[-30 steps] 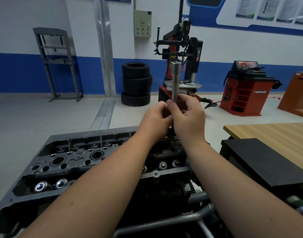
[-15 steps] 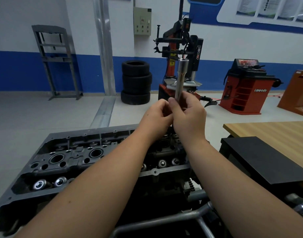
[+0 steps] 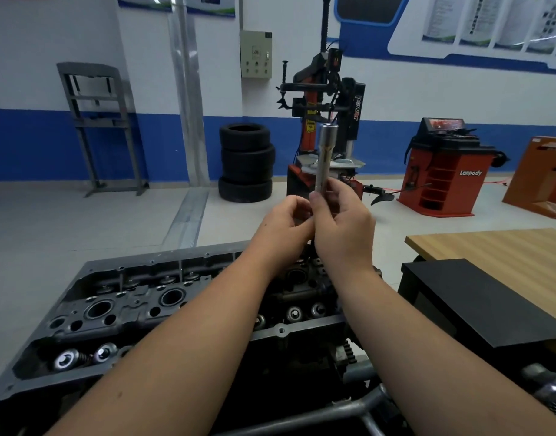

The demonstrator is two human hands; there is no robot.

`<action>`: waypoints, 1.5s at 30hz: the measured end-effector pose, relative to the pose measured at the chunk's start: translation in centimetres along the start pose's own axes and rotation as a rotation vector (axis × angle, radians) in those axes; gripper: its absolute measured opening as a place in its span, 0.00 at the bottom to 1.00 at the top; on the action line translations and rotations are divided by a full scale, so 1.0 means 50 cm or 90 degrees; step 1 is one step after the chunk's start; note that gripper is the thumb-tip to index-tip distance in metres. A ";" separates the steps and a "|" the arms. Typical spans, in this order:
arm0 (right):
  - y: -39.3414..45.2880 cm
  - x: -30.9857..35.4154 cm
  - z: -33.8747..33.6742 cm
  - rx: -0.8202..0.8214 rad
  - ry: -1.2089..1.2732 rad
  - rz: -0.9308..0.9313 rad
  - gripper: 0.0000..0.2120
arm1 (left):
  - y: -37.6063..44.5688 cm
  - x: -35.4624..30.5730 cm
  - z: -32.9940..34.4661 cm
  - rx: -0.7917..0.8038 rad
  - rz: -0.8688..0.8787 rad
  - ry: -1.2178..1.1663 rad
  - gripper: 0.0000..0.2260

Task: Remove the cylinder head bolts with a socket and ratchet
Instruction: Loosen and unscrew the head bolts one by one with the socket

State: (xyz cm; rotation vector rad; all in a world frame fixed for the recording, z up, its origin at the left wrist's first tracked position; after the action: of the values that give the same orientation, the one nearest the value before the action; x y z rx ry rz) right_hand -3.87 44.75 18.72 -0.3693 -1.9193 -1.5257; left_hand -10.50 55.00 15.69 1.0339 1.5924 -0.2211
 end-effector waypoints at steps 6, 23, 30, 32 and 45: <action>0.000 0.000 0.012 0.035 0.024 0.026 0.17 | -0.007 -0.007 0.012 0.047 0.014 0.006 0.12; 0.004 0.008 0.015 0.029 -0.054 -0.038 0.11 | 0.001 -0.008 -0.013 -0.062 0.040 0.041 0.03; -0.001 -0.010 0.014 0.056 0.041 0.052 0.21 | -0.004 0.004 0.024 0.077 -0.010 -0.051 0.14; 0.000 -0.009 0.016 0.054 0.048 0.049 0.19 | -0.002 0.000 0.014 0.041 0.007 -0.014 0.11; 0.003 -0.021 0.021 0.059 0.086 0.073 0.18 | 0.000 -0.004 0.009 0.021 0.008 -0.037 0.07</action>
State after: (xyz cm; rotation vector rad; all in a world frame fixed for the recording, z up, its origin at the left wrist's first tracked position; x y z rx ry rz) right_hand -3.32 45.94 18.06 -0.3217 -1.8247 -1.3472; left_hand -10.21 54.60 15.74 1.0530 1.5340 -0.2674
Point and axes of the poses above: each hand's wrist, its own y-axis towards the middle knuckle, its own z-axis out of the palm, x = y × z, the point moved 8 cm from there along y, towards the middle knuckle
